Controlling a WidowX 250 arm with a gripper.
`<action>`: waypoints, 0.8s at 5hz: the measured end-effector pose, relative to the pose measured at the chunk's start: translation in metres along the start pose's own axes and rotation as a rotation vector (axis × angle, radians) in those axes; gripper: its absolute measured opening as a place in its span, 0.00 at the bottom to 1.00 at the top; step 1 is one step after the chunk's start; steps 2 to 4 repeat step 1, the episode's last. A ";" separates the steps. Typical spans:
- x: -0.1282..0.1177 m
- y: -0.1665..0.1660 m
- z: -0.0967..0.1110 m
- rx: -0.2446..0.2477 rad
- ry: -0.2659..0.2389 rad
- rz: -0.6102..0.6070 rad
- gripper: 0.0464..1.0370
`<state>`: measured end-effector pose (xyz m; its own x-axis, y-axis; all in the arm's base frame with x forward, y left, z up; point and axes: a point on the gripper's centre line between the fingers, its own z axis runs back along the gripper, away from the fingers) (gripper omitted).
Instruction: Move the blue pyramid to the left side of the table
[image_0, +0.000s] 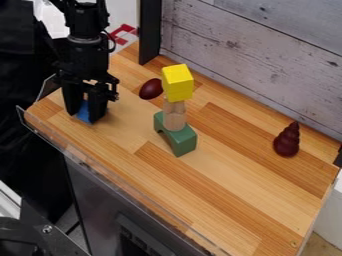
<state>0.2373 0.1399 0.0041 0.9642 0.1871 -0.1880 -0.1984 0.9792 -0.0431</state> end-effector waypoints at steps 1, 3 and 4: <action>0.001 -0.001 -0.003 -0.009 -0.003 0.019 0.57; 0.001 -0.001 -0.003 -0.009 -0.003 0.019 0.57; 0.001 -0.001 -0.003 -0.009 -0.003 0.019 0.57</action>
